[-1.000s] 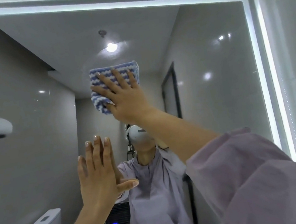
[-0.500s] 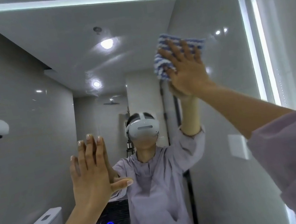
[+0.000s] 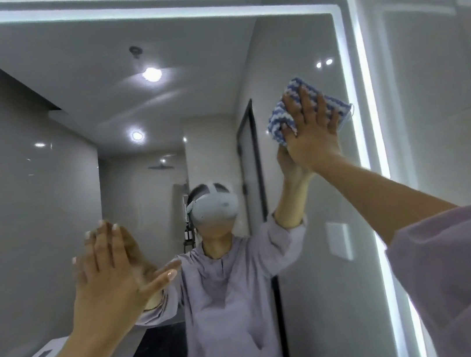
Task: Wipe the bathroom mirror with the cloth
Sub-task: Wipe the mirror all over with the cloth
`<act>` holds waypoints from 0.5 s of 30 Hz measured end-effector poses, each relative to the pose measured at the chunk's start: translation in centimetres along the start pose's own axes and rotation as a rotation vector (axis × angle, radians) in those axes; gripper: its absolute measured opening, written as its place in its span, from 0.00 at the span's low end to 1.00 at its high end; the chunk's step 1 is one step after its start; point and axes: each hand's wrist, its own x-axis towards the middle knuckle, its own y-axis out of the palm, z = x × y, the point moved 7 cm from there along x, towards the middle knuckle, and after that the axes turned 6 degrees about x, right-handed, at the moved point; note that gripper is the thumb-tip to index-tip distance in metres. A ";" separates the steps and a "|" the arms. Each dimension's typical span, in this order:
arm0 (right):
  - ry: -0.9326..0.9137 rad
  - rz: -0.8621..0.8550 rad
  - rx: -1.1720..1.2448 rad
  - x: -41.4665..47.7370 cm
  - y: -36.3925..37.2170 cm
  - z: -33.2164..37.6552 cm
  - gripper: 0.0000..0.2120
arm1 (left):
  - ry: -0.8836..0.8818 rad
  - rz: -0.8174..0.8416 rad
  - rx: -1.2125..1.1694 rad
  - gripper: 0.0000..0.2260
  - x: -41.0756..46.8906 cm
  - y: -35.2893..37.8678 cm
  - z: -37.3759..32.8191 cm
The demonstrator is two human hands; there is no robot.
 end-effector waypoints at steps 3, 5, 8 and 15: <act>-0.047 0.012 -0.016 -2.6 0.6 0.5 0.28 | 0.127 -0.057 0.049 0.45 -0.5 -0.5 -4.0; -0.158 -0.005 -0.050 -4.8 0.8 1.4 0.28 | 0.176 -0.080 0.051 0.40 -0.2 -0.3 -6.9; -0.380 -0.011 -0.058 -7.8 1.3 3.9 0.28 | 0.212 -0.156 -0.022 0.34 0.7 0.0 -10.8; -0.535 0.056 -0.083 -5.6 1.7 6.4 0.27 | 0.161 -0.239 -0.073 0.34 3.8 -1.1 -14.6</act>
